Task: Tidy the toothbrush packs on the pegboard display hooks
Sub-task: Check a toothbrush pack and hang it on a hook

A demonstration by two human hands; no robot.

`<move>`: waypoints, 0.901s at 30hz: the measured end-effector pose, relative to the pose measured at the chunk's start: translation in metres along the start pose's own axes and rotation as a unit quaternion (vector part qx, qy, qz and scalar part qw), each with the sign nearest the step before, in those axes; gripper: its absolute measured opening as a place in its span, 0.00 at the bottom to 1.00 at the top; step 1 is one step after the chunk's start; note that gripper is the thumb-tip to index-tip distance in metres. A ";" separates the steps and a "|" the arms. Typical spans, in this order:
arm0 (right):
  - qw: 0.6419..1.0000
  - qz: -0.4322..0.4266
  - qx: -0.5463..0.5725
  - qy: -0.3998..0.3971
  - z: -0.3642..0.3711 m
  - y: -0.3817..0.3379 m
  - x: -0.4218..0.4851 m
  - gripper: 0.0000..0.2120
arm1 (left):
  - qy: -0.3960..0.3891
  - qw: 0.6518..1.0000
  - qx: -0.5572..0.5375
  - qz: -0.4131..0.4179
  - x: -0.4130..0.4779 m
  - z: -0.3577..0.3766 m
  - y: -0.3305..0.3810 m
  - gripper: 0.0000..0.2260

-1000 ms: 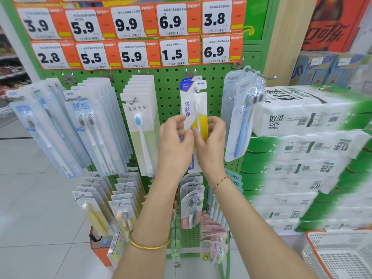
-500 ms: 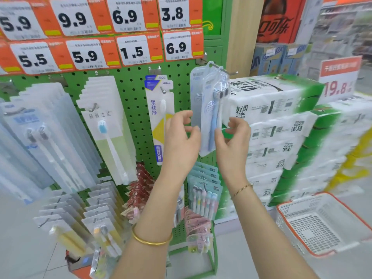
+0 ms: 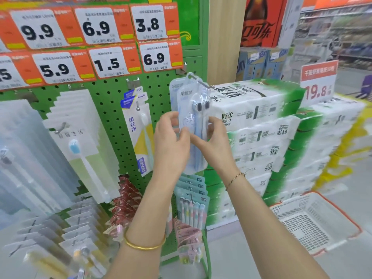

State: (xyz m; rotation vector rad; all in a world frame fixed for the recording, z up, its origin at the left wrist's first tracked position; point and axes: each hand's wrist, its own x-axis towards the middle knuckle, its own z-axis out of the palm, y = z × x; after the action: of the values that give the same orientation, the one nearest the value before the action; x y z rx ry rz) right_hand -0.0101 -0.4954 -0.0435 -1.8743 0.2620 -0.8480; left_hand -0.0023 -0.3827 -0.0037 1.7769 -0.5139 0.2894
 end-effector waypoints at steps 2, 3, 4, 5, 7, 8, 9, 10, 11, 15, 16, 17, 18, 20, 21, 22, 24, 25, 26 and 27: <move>1.000 -0.010 0.013 0.000 -0.005 0.003 -0.001 0.21 | 0.017 1.000 0.000 -0.002 -0.001 0.003 0.001 0.16; 1.000 -0.015 0.022 -0.003 -0.008 0.004 -0.001 0.19 | 0.025 1.000 0.000 -0.002 -0.001 0.004 0.001 0.16; 0.999 -0.020 0.033 -0.007 -0.010 0.004 -0.001 0.18 | 0.033 0.999 -0.001 -0.004 -0.002 0.006 0.002 0.16; 0.999 -0.025 0.044 -0.011 -0.012 0.005 -0.002 0.17 | 0.039 0.999 -0.003 -0.007 -0.002 0.007 0.003 0.16; 0.997 -0.031 0.074 -0.018 -0.015 0.004 -0.005 0.17 | 0.048 0.999 -0.006 -0.013 -0.004 0.009 0.005 0.16; 0.995 -0.032 0.090 -0.021 -0.016 0.004 -0.006 0.17 | 0.053 0.998 -0.007 -0.015 -0.006 0.010 0.006 0.16; 0.994 -0.033 0.105 -0.023 -0.017 0.004 -0.008 0.17 | 0.059 0.998 -0.007 -0.017 -0.008 0.011 0.007 0.15; 0.992 -0.034 0.117 -0.024 -0.018 0.005 -0.010 0.18 | 0.066 0.998 -0.007 -0.017 -0.009 0.011 0.009 0.15; 0.991 -0.035 0.129 -0.025 -0.019 0.005 -0.012 0.18 | 0.074 0.997 -0.007 -0.015 -0.011 0.012 0.011 0.15; 0.984 -0.036 0.169 -0.033 -0.027 0.002 -0.021 0.17 | 0.095 0.995 -0.017 -0.007 -0.022 0.015 0.020 0.14; 0.984 -0.041 0.171 -0.037 -0.030 0.001 -0.023 0.17 | 0.100 0.995 -0.019 -0.008 -0.025 0.016 0.022 0.15; 0.983 -0.045 0.171 -0.043 -0.033 0.000 -0.025 0.17 | 0.105 0.994 -0.018 -0.010 -0.028 0.017 0.023 0.15; 0.983 -0.048 0.172 -0.051 -0.036 -0.001 -0.027 0.17 | 0.109 0.994 -0.015 -0.010 -0.030 0.017 0.025 0.16; 0.982 -0.051 0.174 -0.061 -0.041 -0.002 -0.030 0.18 | 0.113 0.994 -0.009 -0.008 -0.036 0.019 0.028 0.16; 0.981 -0.053 0.175 -0.061 -0.044 -0.003 -0.032 0.18 | 0.115 0.993 -0.010 -0.007 -0.039 0.020 0.031 0.16; 0.981 -0.055 0.179 -0.059 -0.047 -0.004 -0.033 0.18 | 0.117 0.993 -0.013 -0.007 -0.041 0.022 0.033 0.16; 0.978 -0.062 0.191 -0.056 -0.053 -0.005 -0.036 0.18 | 0.120 0.993 -0.020 -0.003 -0.045 0.024 0.038 0.15; 0.977 -0.065 0.197 -0.057 -0.055 -0.005 -0.037 0.17 | 0.120 0.993 -0.022 0.000 -0.047 0.025 0.041 0.14; 0.975 -0.066 0.203 -0.058 -0.057 -0.005 -0.039 0.16 | 0.121 0.992 -0.024 0.005 -0.049 0.027 0.043 0.14; 0.974 -0.065 0.209 -0.057 -0.058 -0.006 -0.040 0.16 | 0.123 0.992 -0.026 0.010 -0.050 0.028 0.045 0.13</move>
State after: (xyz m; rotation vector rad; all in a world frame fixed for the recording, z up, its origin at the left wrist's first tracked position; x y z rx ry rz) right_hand -0.0785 -0.5132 -0.0425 -1.5473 -0.1086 -0.8071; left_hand -0.0702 -0.4087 0.0045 1.6592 -0.3590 0.4969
